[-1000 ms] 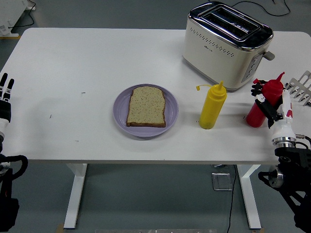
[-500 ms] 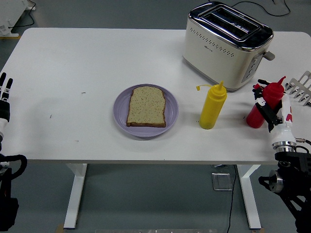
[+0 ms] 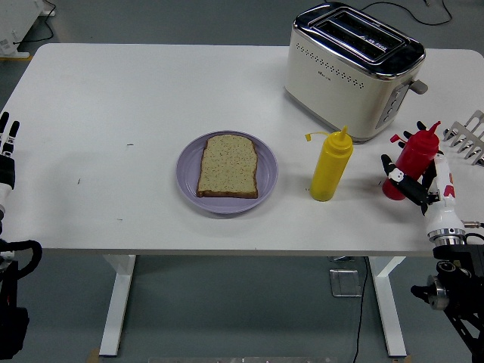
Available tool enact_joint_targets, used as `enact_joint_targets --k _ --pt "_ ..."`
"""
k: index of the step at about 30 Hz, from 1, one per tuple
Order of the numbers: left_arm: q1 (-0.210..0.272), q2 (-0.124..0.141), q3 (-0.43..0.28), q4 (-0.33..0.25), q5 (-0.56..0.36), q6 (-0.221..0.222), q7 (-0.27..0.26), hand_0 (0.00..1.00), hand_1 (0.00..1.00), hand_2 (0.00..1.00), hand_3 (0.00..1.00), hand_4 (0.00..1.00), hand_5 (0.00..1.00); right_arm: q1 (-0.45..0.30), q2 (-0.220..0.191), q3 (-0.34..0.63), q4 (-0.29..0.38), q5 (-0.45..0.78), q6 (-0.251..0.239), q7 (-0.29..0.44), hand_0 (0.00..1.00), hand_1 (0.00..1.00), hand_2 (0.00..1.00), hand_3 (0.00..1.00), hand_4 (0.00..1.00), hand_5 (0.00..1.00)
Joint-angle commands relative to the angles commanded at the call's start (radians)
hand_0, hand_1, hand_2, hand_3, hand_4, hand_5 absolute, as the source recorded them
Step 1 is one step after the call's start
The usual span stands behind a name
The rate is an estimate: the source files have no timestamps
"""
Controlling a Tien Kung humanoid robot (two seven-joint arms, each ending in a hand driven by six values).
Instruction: Pick up the cup,pour liquid into bread,place the cup on the desk
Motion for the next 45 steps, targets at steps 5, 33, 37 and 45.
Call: enact_joint_targets --k 5,33,37,45 --pt "0.000 0.000 -0.001 0.000 0.001 0.000 0.000 0.782 0.738 0.747 0.687 0.558 0.998 -0.024 -0.009 0.024 0.032 -0.040 0.008 -0.013 0.925 0.874 0.967 0.998 0.811 0.148" --pt "-0.005 0.000 0.006 -0.002 0.001 0.000 -0.001 0.782 0.738 0.748 0.687 0.558 0.998 -0.283 -0.104 0.191 0.334 -0.095 0.023 -0.032 0.935 0.881 0.975 0.998 0.816 0.158" --pt "-0.005 0.000 0.009 -0.003 0.000 0.001 -0.001 0.782 0.738 0.748 0.687 0.557 0.998 -0.314 -0.106 0.243 0.381 -0.042 0.027 -0.024 0.935 0.881 0.971 0.998 0.815 0.166" --pt "-0.002 0.000 0.013 -0.002 -0.001 0.002 -0.001 0.782 0.738 0.747 0.687 0.557 0.998 -0.290 -0.092 0.415 0.450 0.212 0.185 -0.150 0.905 0.836 0.922 0.943 0.805 0.189"
